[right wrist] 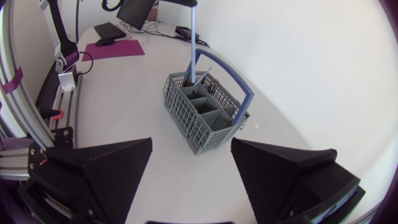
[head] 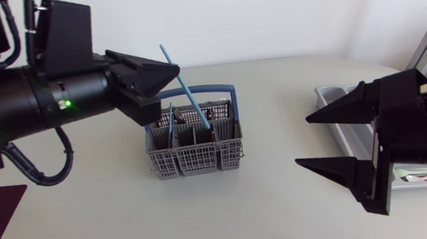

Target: Sort the cutlery from the basket into the organizer compartments.

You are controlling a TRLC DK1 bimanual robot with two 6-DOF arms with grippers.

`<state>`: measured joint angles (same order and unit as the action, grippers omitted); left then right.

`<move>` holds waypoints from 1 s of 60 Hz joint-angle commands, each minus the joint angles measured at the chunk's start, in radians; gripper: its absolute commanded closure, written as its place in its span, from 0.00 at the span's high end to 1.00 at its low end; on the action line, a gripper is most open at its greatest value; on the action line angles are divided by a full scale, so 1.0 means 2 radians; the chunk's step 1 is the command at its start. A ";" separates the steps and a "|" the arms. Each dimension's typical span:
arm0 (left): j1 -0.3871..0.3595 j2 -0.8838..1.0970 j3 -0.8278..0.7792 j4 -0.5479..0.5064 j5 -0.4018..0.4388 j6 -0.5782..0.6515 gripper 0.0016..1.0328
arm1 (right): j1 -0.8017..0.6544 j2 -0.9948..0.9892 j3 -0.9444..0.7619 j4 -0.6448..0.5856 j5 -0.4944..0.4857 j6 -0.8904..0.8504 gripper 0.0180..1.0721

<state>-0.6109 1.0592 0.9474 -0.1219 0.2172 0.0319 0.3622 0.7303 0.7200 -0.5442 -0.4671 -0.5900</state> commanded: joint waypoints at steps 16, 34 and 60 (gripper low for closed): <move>0.007 0.102 0.060 -0.018 0.131 -0.060 0.03 | 0.035 0.110 0.056 0.047 -0.023 0.088 0.80; 0.007 0.145 0.095 -0.030 0.184 -0.067 0.03 | 0.037 0.191 0.088 0.079 -0.072 0.110 0.60; 0.009 0.161 0.109 -0.033 0.197 -0.074 0.03 | 0.046 0.226 0.099 0.100 -0.080 0.122 0.43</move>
<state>-0.6022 1.3663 1.1267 -0.1848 0.5953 -0.0872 0.4454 1.1614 0.8894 -0.3584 -0.6243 -0.3664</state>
